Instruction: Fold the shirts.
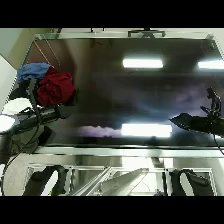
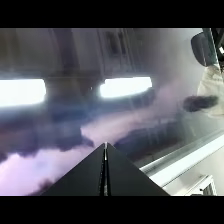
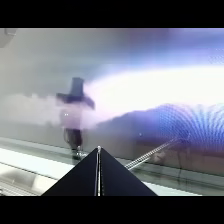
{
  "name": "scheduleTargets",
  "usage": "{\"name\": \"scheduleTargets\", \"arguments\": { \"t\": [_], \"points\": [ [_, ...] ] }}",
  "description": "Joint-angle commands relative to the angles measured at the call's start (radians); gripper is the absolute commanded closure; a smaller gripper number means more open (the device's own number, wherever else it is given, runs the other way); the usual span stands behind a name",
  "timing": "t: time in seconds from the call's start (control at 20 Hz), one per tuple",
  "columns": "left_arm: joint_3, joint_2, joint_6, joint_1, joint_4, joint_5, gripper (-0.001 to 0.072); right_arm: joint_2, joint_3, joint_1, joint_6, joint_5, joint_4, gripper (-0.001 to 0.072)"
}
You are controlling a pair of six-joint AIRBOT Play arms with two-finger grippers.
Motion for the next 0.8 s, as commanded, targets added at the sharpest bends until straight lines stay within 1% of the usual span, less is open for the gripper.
{"name": "scheduleTargets", "arguments": {
  "t": [0.0, 0.75],
  "points": [
    [-0.006, 0.003, 0.000, -0.001, 0.001, 0.004, 0.0688, 0.001, -0.002, 0.001, 0.000, 0.000, 0.000, 0.0689],
    [-0.024, 0.003, 0.000, -0.001, 0.002, 0.003, 0.0688, 0.001, -0.003, 0.001, 0.000, 0.000, 0.004, 0.0688]
  ]
}}
